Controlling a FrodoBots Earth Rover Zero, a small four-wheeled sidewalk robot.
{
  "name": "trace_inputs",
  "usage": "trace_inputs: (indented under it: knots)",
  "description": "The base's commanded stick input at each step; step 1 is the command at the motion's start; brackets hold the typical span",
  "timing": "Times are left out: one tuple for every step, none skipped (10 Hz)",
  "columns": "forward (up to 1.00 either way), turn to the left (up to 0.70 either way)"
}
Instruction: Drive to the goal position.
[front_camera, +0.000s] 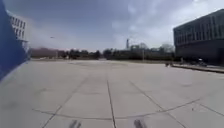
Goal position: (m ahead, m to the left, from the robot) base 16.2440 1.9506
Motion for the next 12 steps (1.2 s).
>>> trace_inputs:
  knots:
    - [0.85, 0.00]
    - [0.85, 0.00]
    - [0.85, 0.00]
    - [0.85, 0.00]
    - [0.85, 0.00]
    - [0.85, 0.00]
    - [0.85, 0.00]
    - [0.85, 0.00]
    - [0.85, 0.00]
    - [0.85, 0.00]
    - [0.85, 0.00]
    - [0.85, 0.00]
